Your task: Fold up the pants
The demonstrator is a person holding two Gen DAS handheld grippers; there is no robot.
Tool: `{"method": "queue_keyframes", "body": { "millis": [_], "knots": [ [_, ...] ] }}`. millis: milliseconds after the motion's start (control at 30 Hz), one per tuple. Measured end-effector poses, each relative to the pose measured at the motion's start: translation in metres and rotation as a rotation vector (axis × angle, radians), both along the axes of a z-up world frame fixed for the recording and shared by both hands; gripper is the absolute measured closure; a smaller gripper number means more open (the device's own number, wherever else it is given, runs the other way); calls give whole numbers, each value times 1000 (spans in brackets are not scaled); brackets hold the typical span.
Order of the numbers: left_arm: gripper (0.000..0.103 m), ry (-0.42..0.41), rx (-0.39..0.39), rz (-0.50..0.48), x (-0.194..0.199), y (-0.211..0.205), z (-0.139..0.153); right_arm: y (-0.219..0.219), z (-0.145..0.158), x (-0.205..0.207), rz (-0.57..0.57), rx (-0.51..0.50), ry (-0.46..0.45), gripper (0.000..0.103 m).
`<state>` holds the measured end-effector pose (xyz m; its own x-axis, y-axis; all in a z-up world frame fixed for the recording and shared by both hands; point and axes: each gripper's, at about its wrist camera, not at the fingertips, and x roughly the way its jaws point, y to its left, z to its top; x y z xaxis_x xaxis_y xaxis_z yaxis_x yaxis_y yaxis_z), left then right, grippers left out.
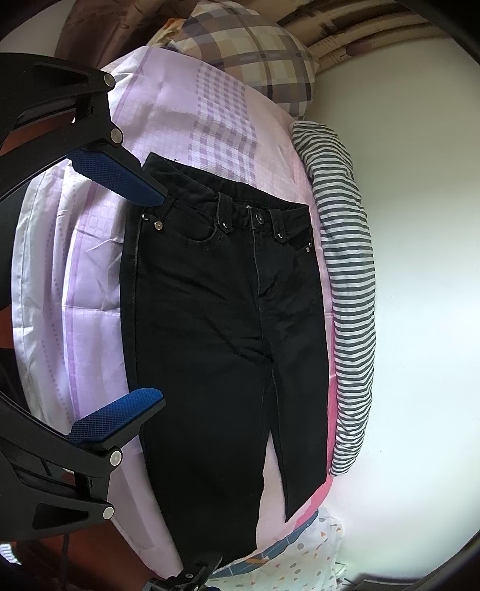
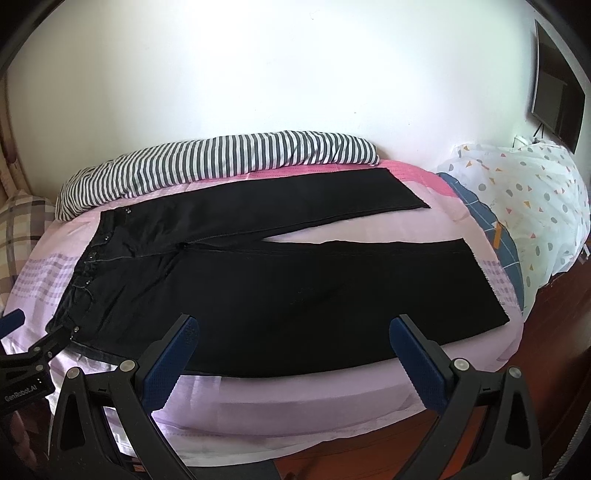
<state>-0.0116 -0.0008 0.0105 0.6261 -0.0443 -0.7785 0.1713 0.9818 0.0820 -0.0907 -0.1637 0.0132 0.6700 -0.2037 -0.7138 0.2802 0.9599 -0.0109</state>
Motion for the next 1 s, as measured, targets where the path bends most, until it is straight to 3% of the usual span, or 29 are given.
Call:
{"method": "queue_keyframes", "body": {
  "millis": [1000],
  "knots": [
    [4, 5, -22, 9, 0, 5, -6, -1, 0, 1, 9, 4, -11, 0]
  ]
}}
